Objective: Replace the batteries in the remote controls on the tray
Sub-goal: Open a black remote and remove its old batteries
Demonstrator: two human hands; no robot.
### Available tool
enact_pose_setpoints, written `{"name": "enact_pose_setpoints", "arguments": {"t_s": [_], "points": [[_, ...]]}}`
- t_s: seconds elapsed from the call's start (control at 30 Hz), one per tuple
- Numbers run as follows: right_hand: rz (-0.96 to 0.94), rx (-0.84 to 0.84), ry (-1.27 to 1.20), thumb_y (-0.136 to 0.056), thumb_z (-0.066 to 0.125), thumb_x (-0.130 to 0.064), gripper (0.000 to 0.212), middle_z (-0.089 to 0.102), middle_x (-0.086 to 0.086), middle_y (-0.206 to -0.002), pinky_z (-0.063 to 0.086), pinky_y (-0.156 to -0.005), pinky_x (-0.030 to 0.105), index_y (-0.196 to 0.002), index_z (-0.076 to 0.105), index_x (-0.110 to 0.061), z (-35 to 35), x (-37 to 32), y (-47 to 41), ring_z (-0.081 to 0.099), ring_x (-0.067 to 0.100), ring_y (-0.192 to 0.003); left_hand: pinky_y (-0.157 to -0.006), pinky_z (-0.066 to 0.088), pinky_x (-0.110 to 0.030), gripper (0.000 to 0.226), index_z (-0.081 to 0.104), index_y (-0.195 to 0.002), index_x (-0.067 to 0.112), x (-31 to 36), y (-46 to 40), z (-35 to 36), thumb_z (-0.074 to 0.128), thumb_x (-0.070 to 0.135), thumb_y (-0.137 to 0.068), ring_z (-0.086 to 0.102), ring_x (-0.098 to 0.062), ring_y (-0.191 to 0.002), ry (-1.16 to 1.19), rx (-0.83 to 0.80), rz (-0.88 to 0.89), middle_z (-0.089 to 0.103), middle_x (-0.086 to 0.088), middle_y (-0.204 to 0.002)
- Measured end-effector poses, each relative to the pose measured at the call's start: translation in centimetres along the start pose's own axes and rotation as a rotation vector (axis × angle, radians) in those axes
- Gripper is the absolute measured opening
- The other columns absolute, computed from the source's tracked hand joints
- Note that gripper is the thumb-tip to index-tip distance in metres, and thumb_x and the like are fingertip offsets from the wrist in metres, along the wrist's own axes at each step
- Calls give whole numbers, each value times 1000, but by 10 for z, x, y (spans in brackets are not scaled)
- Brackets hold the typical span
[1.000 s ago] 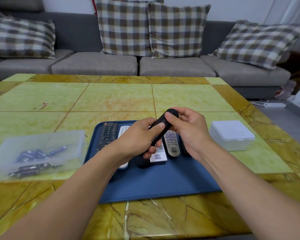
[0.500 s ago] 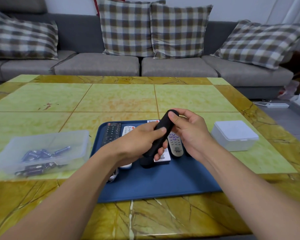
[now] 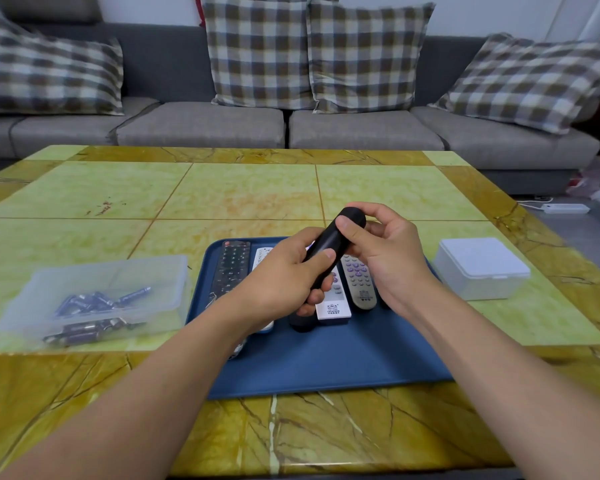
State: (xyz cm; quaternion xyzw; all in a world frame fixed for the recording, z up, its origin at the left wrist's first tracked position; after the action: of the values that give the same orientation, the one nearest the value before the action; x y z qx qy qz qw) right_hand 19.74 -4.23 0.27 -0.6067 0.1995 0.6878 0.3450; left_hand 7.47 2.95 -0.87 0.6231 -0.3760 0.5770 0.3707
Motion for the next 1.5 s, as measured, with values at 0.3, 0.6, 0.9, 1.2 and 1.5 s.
{"name": "enact_pose_setpoints", "arguments": {"t_s": [0.3,0.6,0.9,1.2,1.5], "points": [[53,20,-21,-76,82,-8,35,71,15,-86,60,-75,42,-109,69,-8,-1,-2,-1,70,29,-73,-43,35,-25,19,56,-123,24,-3,-2,1,46,22,-107,42,-15,-50,20,3,-2,52,-8,-71],[45,57,-1,-82,78,-8,23,68,23,-88,58,-80,50,-104,72,-7,-8,1,-5,68,33,-75,-42,33,-23,18,56,-122,24,-6,-6,8,47,23,-106,40,-15,-49,50,19,-43,51,-11,-73],[-63,127,201,-78,84,-20,16,76,3,-80,60,-75,32,-90,74,-14,-18,-11,-6,72,19,-75,-41,36,-24,17,52,-116,21,-6,-10,5,54,32,-103,42,-13,-47,-24,119,-70,53,-5,-64],[435,203,114,-90,73,-14,20,60,6,-74,52,-46,20,-99,67,3,-69,13,-2,56,12,-49,-44,48,-26,23,52,-115,8,-11,-6,-38,42,28,-108,59,-18,-49,196,389,-183,67,-9,-71],[248,106,957,-83,78,-28,31,68,7,-52,57,-57,30,-67,64,-6,-48,19,-2,69,21,-49,-44,44,-28,27,53,-97,12,-11,-1,-5,42,35,-107,50,-19,-49,117,184,-243,60,-9,-72]]}}
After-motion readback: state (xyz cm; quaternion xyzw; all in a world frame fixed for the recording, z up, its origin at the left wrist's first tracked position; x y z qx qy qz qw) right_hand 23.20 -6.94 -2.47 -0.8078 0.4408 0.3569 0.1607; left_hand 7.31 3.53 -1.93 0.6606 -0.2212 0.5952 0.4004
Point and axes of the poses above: each hand's wrist, its own y-axis away from the middle knuckle, its own z-axis out of the palm, x = y × z, the point moved 7 cm from there along -y, towards the middle knuckle
